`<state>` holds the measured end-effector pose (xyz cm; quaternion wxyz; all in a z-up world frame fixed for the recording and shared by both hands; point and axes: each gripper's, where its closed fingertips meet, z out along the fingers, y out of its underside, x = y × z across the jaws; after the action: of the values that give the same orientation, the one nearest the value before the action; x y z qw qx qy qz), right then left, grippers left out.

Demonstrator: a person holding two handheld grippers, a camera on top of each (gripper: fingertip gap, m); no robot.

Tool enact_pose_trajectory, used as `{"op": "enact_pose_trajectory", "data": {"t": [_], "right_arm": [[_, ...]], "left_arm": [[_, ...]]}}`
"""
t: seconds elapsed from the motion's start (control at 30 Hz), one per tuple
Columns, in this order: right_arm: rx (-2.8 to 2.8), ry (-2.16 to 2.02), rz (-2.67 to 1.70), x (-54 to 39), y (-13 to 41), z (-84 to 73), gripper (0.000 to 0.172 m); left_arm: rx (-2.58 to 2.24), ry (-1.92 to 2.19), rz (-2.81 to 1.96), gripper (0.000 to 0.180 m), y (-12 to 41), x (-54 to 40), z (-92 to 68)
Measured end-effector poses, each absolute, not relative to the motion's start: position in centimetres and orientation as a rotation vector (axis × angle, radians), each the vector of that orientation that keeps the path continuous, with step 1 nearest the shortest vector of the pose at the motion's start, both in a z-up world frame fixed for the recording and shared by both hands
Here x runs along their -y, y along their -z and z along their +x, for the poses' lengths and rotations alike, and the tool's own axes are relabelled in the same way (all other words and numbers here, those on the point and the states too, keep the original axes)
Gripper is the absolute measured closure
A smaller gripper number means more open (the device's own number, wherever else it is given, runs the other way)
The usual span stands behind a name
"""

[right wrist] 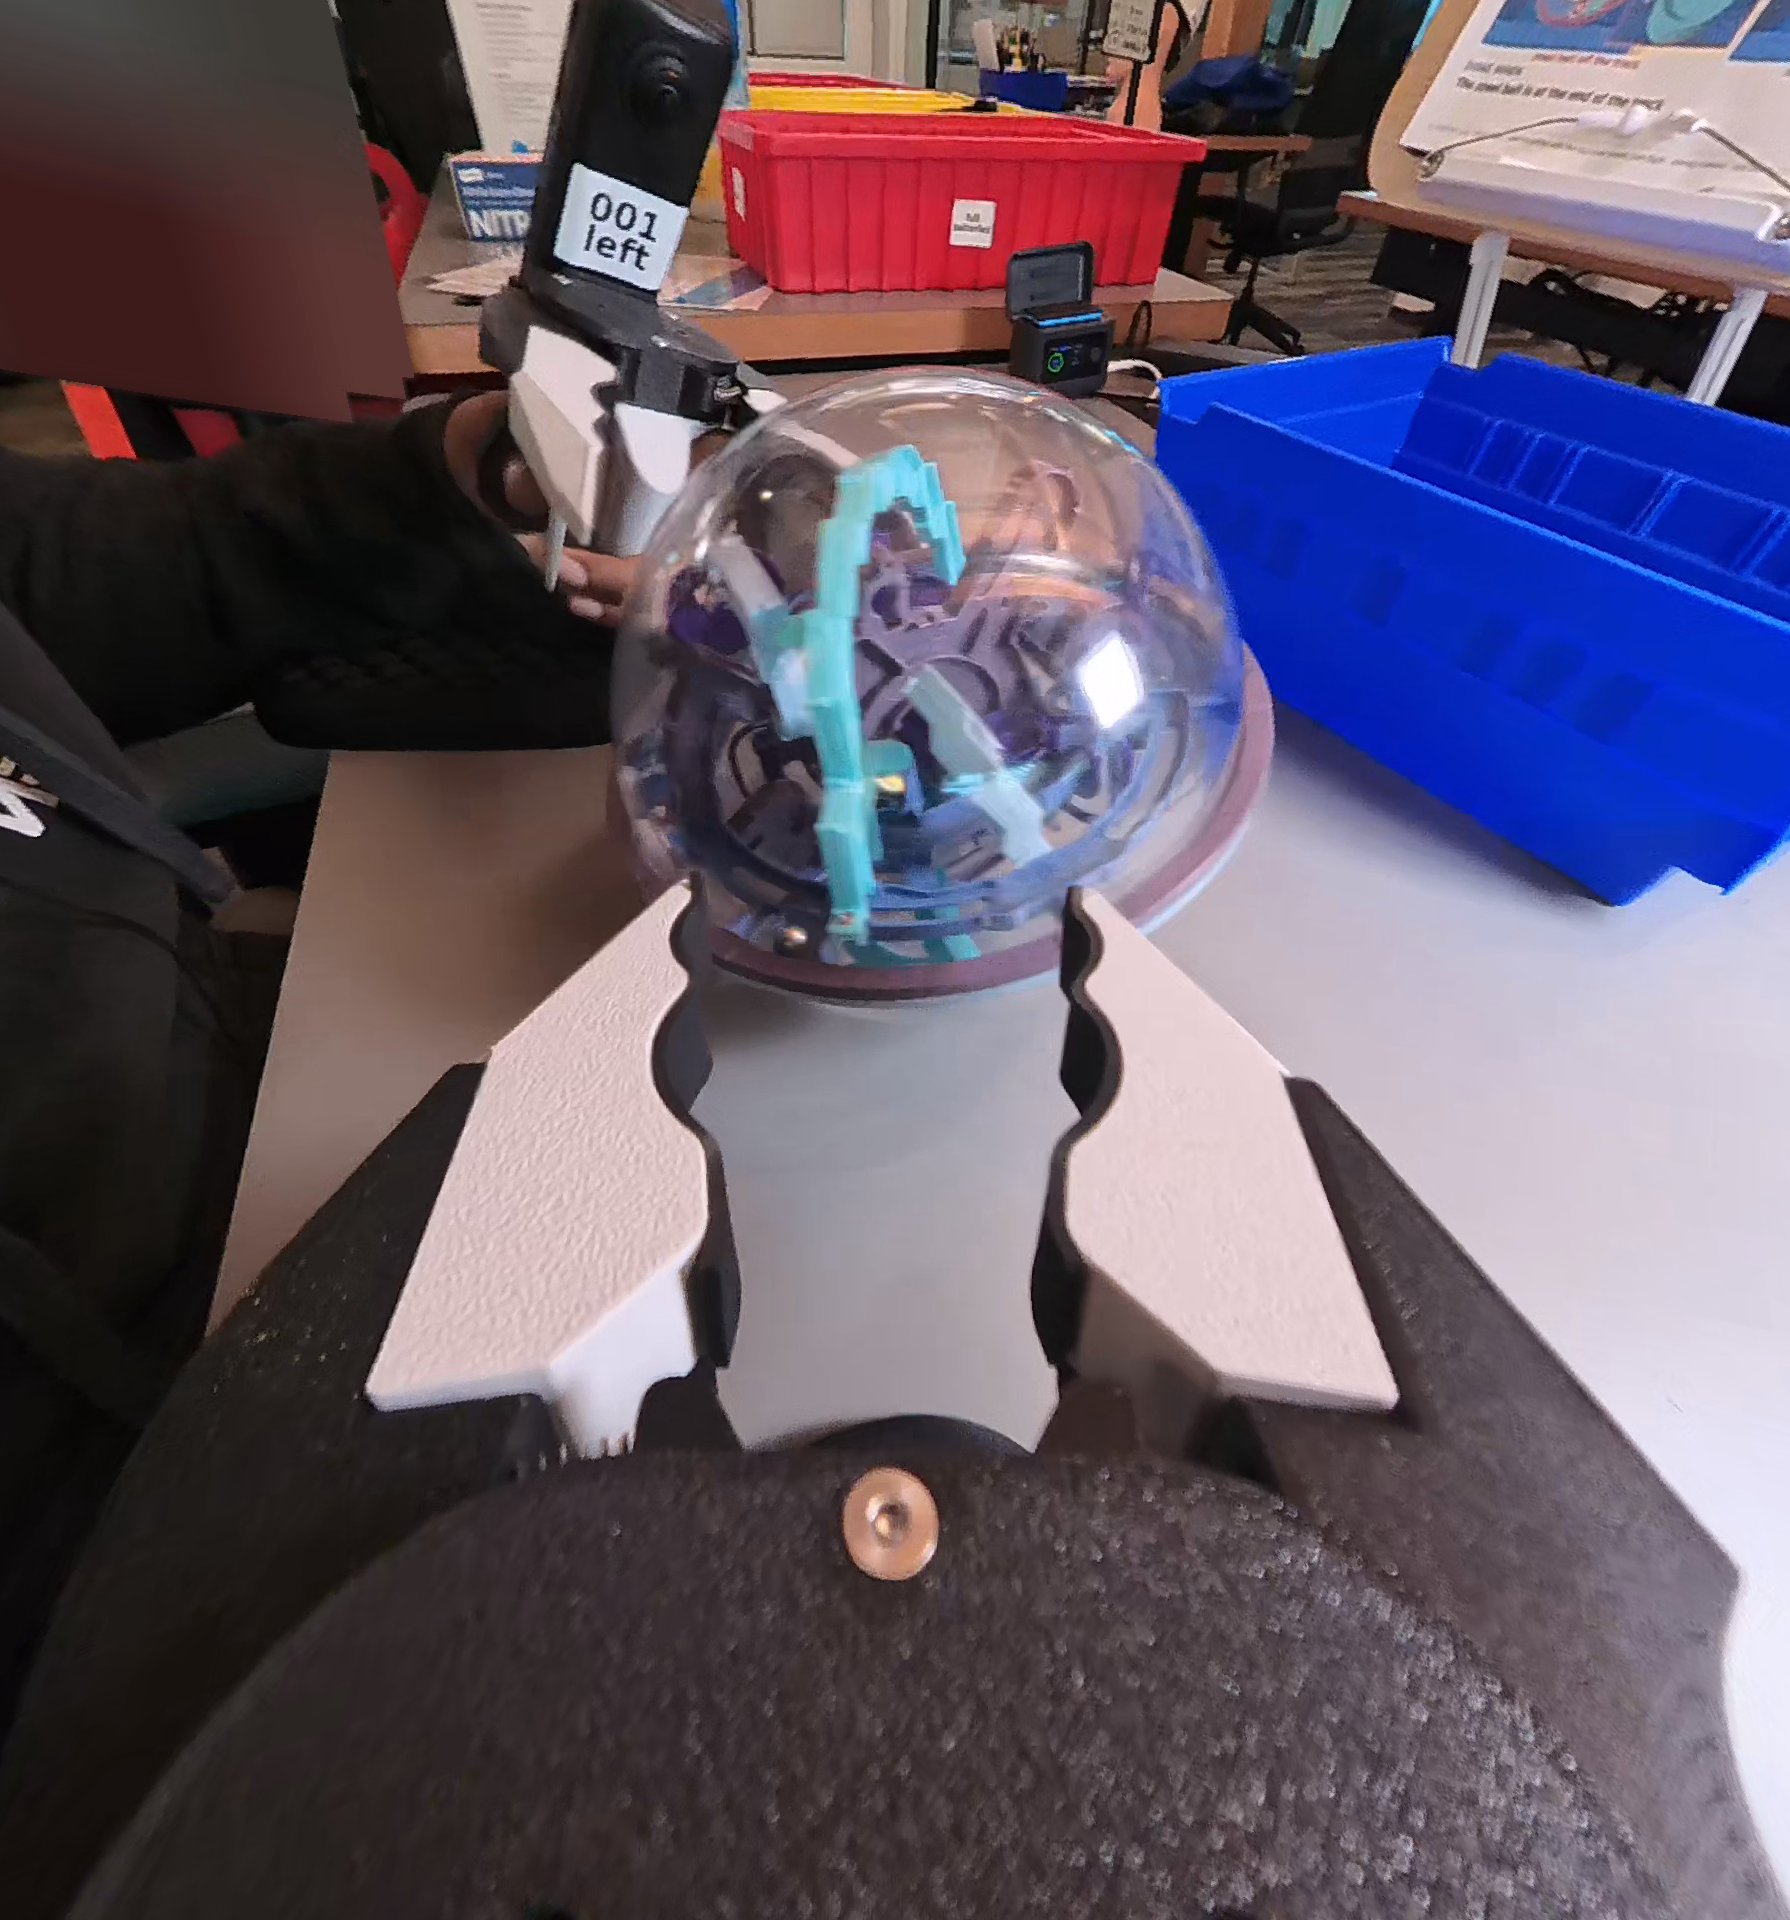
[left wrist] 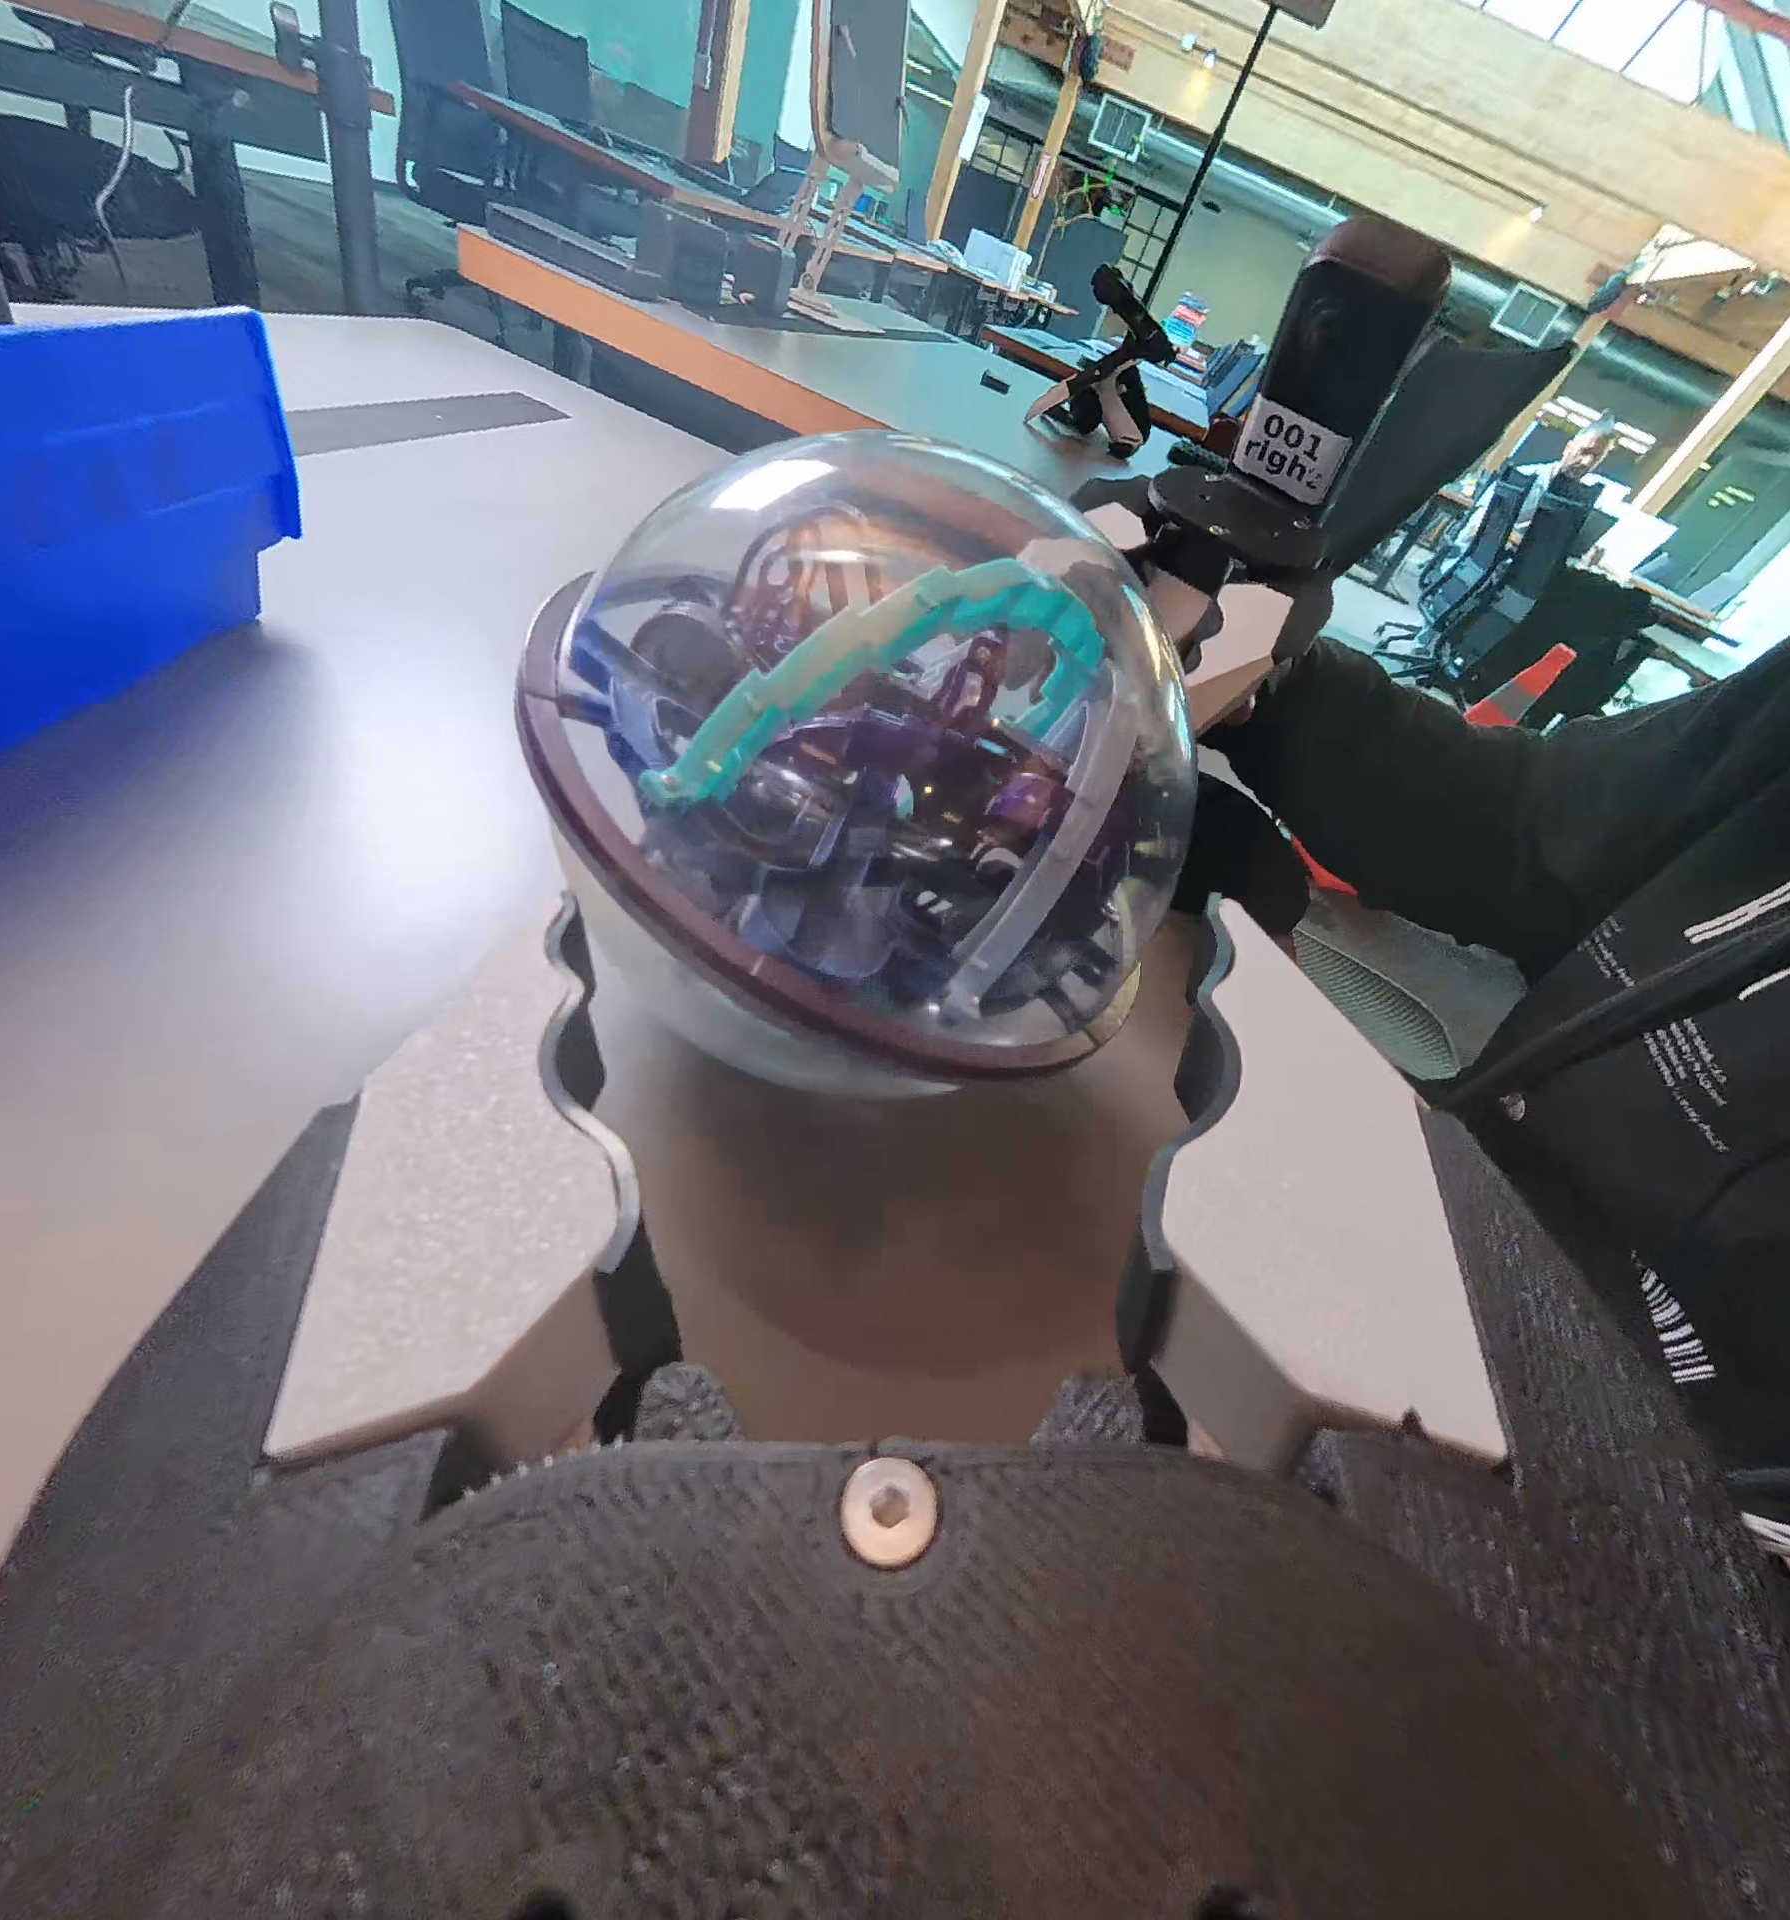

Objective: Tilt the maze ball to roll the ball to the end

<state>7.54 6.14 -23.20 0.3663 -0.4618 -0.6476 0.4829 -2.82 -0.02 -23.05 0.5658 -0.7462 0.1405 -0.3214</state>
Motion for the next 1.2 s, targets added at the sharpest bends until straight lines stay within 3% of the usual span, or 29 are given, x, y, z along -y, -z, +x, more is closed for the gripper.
{"op": "enact_pose_trajectory", "data": {"t": [0.3,0.63,1.2], "right_arm": [[1.600,-1.312,-1.261,-7.6,23.8,6.5,0.107],[1.536,-1.518,-1.386,-8.9,23.7,6.0,0.099],[1.488,-1.627,-1.426,-9.6,23.4,5.3,0.098]], "left_arm": [[-0.271,0.702,-1.794,0.084,22.9,-1.7,-2.6],[-0.154,0.681,-1.840,0.089,22.4,-2.7,-2.5],[-0.058,0.762,-1.823,0.097,22.4,-2.7,-3.4]]}}
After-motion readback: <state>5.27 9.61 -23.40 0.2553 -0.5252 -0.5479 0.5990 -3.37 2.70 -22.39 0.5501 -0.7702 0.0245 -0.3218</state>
